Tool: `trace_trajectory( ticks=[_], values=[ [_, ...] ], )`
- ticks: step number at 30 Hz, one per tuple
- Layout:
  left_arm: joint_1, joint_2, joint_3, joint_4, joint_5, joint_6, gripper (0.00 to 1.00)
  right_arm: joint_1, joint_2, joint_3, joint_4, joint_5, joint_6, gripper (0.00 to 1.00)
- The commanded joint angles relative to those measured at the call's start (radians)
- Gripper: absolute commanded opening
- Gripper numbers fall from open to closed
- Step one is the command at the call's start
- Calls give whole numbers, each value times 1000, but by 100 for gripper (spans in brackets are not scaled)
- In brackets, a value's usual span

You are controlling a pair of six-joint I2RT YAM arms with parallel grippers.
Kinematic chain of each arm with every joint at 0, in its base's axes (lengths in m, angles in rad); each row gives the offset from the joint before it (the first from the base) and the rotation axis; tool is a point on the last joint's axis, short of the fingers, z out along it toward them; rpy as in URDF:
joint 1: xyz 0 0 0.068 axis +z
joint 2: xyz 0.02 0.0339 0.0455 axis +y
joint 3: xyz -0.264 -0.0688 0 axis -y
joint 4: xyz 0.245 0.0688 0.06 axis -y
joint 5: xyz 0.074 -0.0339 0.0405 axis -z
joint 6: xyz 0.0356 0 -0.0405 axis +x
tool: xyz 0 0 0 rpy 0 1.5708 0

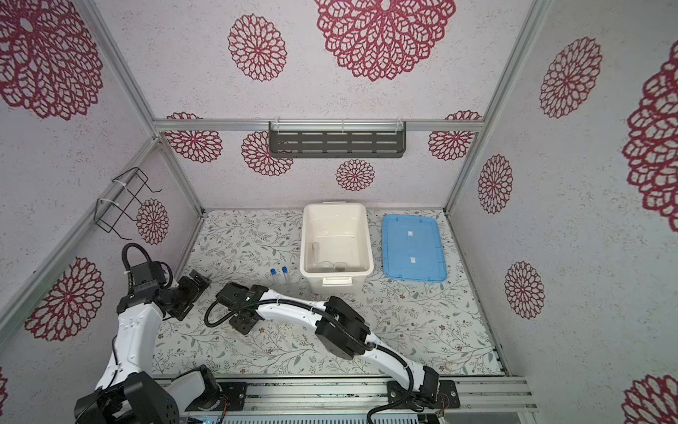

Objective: Organize the chemistry lab equipment
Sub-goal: 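Lower the right gripper and close it on a clear tube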

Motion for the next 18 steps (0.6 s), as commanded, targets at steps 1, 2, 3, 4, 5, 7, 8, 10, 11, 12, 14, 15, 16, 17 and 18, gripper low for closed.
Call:
trace_trajectory(
  ticks=[1,2,3,4,5,7,8,10,11,12,14,15,16,17,18],
  values=[
    [7,-17,-15,-6,6,-21,97,-1,-2,41,-29,9,-33,46],
    [9,-16,-17,-10,2,-33,97,-3,-5,41,-29,10,-35,46],
    [8,-15,-21,-14,-1,-45,97,-3,-8,39,-27,10,-36,46],
    [12,-12,-26,-19,2,-48,97,-2,-15,33,-22,6,-39,46],
    [14,-9,-31,-22,5,-52,98,-2,-25,23,-10,-4,-43,46],
    [19,-3,-37,-31,3,-57,98,0,-51,-11,23,-28,-52,46],
    [26,-3,-38,-37,2,-55,98,-1,-66,-30,42,-30,-50,46],
    [32,-5,-37,-44,0,-55,98,2,-89,-47,59,-27,-46,46],
    [35,-7,-34,-45,2,-55,98,2,-94,-48,57,-21,-38,46],
    [38,-10,-32,-46,3,-55,98,2,-98,-48,50,-11,-29,46],
    [46,-16,-27,-49,11,-55,98,1,-107,-47,20,17,-11,46],
    [49,-18,-25,-51,14,-54,97,2,-110,-45,1,24,-6,46],
    [52,-21,-22,-55,18,-51,97,2,-115,-44,-29,37,5,46],
    [56,-22,-19,-58,22,-47,97,2,-123,-46,-59,40,15,46],
    [58,-24,-17,-61,24,-43,97,3,-133,-53,-82,44,22,46]
  ],
)
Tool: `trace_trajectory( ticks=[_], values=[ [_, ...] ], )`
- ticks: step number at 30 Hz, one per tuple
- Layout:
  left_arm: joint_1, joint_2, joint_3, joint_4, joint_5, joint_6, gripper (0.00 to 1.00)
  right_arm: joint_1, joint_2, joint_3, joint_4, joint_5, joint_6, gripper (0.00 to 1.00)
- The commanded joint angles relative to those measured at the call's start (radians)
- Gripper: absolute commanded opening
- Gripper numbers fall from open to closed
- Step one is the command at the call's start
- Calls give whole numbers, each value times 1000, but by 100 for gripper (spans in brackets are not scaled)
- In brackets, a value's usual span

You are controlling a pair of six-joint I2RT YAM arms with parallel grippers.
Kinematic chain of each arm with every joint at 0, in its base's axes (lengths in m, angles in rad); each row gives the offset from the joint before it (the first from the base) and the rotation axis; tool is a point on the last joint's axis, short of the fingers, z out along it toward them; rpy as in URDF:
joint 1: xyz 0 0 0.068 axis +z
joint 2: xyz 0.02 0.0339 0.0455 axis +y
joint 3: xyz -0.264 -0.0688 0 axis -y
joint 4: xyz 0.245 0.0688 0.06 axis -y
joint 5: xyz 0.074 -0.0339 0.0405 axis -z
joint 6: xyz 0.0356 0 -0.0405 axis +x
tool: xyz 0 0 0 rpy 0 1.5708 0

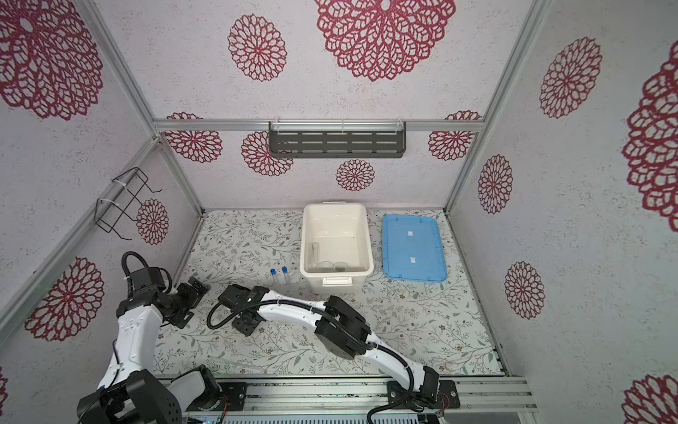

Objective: Organize the chemistry lab equipment
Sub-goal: 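Lower the right gripper and close it on a clear tube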

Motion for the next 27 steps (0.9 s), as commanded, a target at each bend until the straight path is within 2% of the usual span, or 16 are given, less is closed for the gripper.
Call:
trace_trajectory(
  ticks=[1,6,16,22,27],
  values=[
    [16,-20,17,-16,18,-1,97,3,-129,-19,-105,37,36,46],
    [24,-17,17,-12,35,2,97,22,-269,-193,-108,60,39,46],
    [27,-8,15,-2,48,2,97,57,-505,-530,-53,71,123,45],
    [29,-2,17,0,51,0,98,57,-545,-634,-27,77,148,44],
    [30,-1,18,-2,49,-1,98,55,-523,-651,-27,71,140,45]
  ],
)
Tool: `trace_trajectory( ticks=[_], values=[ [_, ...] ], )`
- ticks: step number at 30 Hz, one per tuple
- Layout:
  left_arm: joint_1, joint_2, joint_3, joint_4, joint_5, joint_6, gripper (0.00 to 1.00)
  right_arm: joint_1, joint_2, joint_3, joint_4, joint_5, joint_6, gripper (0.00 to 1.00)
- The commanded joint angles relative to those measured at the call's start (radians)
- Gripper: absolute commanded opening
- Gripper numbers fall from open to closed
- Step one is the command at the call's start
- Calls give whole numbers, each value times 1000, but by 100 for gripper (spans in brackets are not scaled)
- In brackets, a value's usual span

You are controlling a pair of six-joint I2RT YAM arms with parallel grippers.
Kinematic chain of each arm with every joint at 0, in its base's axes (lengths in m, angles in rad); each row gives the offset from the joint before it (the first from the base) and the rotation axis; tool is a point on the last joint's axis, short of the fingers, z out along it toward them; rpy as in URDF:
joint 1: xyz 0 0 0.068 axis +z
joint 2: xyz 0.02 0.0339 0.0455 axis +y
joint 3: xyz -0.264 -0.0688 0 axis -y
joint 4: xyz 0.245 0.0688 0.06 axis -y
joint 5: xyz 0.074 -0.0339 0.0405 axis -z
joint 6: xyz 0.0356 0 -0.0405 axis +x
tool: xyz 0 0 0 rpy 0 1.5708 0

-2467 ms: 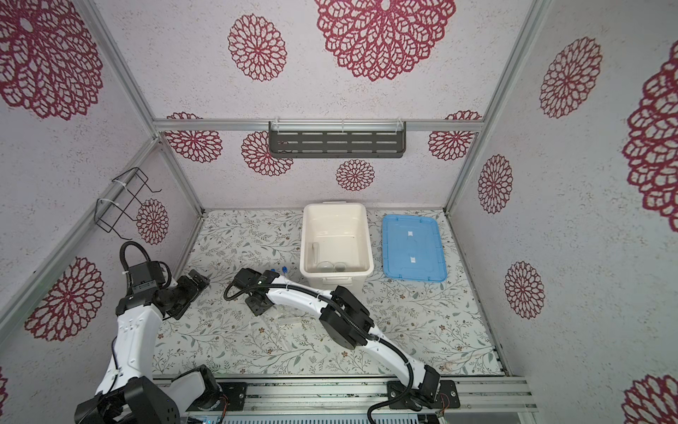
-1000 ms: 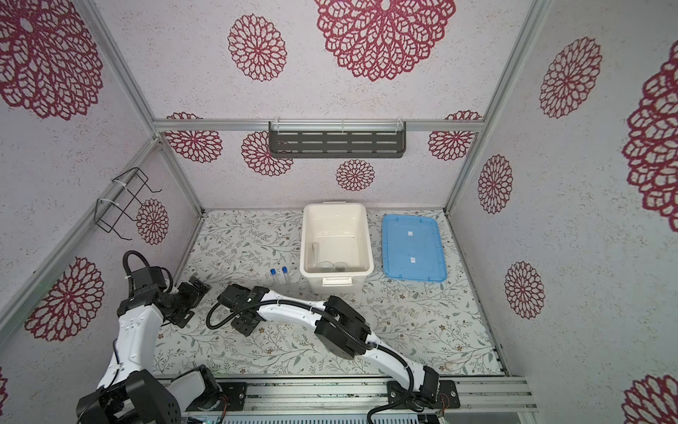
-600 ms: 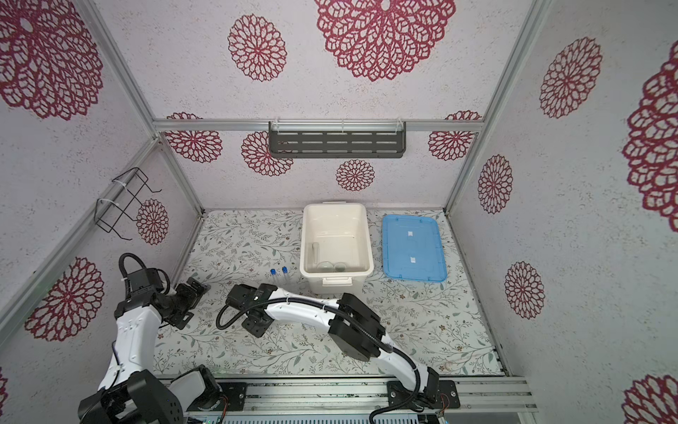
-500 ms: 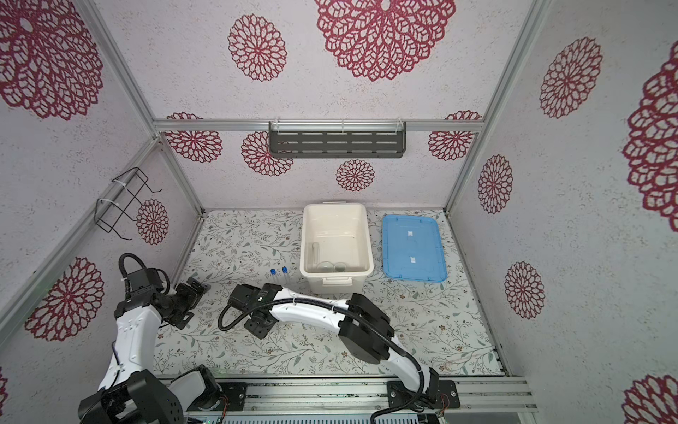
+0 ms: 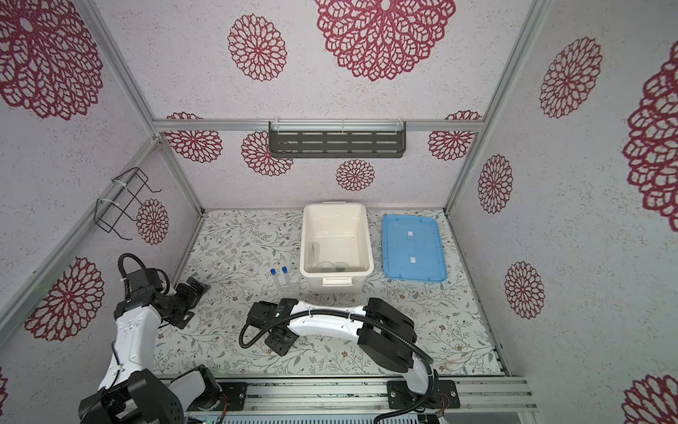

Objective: Organize the chemistry lab equipment
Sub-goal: 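Lower the right gripper and close it on a clear tube, then lift the clear tube with the right gripper and carry it over the bin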

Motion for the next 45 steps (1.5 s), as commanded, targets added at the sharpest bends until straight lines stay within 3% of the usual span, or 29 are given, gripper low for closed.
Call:
trace_trajectory(
  ticks=[1,15,30,35,41,45],
  values=[
    [9,1,18,5,6,-3,98,-3,-20,7,3,28,15,45],
    [9,7,8,19,19,-24,98,-13,57,-19,24,13,-31,41],
    [9,7,2,25,19,-24,98,-31,64,-42,70,-16,-64,15],
    [9,1,5,24,11,-21,98,-28,31,-47,87,-10,-65,13],
    [9,-2,11,20,15,-23,98,-26,-31,0,83,21,-62,13],
    [10,-4,19,11,13,-19,98,-28,-47,139,-27,41,-56,13]
  ],
)
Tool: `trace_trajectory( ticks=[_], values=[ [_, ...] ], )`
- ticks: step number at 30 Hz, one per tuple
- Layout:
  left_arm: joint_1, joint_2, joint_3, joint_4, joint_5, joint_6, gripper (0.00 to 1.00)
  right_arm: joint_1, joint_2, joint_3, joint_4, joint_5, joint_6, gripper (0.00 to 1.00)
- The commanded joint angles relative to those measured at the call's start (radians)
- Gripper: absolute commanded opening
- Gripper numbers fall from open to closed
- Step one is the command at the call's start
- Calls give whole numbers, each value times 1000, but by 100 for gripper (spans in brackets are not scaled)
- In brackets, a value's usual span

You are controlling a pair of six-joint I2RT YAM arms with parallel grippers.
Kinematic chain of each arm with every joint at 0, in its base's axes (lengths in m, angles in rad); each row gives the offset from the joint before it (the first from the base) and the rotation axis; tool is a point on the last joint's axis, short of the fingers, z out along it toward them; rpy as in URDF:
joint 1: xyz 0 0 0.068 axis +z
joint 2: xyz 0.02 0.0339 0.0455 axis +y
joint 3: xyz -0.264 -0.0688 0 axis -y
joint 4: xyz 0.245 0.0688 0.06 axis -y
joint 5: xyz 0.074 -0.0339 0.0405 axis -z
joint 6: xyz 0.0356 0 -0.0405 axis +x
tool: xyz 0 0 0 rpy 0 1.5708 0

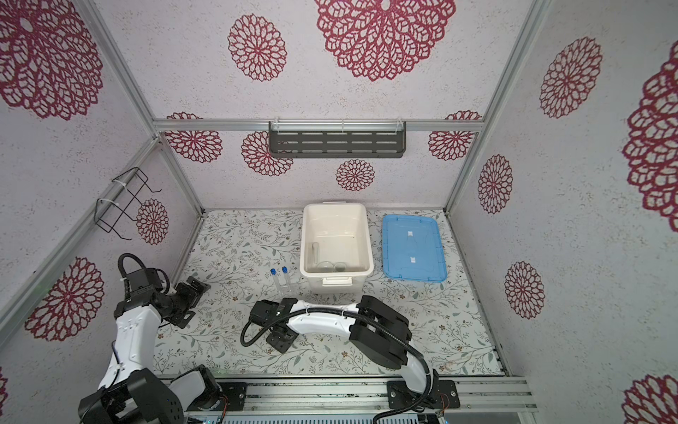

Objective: Organize the chemistry lab equipment
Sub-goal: 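Lift the clear tube with the right gripper and carry it over the bin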

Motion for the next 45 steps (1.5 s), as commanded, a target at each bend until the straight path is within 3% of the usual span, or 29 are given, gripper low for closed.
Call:
trace_trajectory(
  ticks=[1,9,15,20,27,35,45],
  values=[
    [8,-11,19,2,-1,-7,98,-1,-99,127,-97,47,-4,13],
    [10,-28,21,-10,6,-8,98,-59,-108,386,-316,136,-7,13],
    [10,-29,21,-17,2,-3,97,-198,-144,524,-396,162,25,12],
    [9,-28,23,-20,4,-3,97,-363,-214,445,-377,163,39,12],
    [9,-33,29,-37,3,4,97,-563,-194,380,-405,285,64,11],
    [9,-40,17,-37,17,3,97,-663,-27,444,-474,307,218,7],
    [9,-40,-20,2,54,-23,98,-691,117,438,-490,351,275,7]
  ],
)
